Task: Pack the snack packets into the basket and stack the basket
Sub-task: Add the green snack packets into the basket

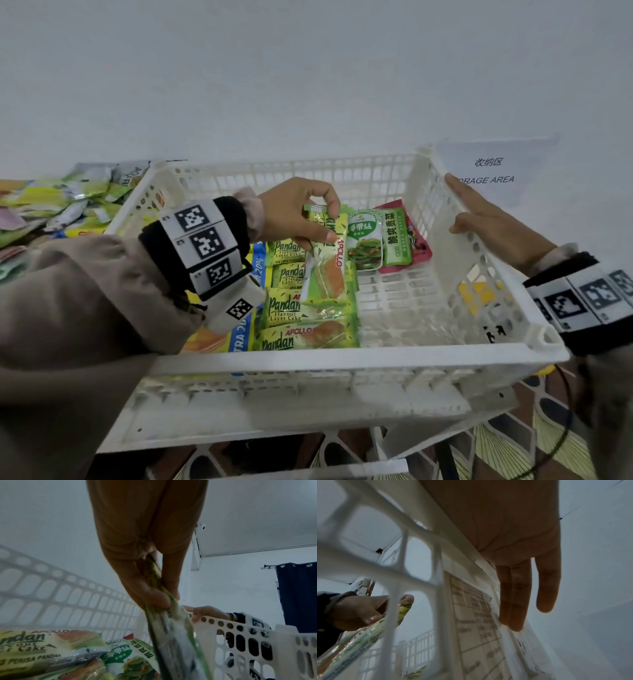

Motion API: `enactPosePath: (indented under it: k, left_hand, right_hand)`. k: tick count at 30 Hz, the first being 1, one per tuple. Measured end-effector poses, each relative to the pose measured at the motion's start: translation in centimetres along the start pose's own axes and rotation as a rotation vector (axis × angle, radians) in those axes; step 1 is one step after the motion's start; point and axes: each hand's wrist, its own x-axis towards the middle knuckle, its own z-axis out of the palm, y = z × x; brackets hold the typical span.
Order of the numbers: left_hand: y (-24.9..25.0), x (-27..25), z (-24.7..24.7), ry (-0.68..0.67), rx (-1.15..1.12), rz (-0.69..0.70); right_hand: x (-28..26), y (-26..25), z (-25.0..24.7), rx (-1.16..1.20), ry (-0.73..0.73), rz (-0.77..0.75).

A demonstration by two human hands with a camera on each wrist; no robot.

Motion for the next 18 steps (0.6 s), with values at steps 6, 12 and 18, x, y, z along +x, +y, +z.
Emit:
enactPosePath:
  k: [6, 12, 18]
  left_hand:
    - [-0.6, -1.0, 0.0, -0.012, -0.237, -0.144]
    - [-2.6, -1.3, 1.3, -0.507, 0.455, -0.334]
    - [-2.6, -1.4, 2.3, -0.595, 0.913, -0.228]
  right_hand:
    - [0.1, 0.1, 0.0, -0.013, 0.012, 0.014]
    - [0.3, 0.1, -0.1, 0.016, 0.016, 0.017]
    - [0.3, 0.2, 0.0, 0.014, 0.010, 0.020]
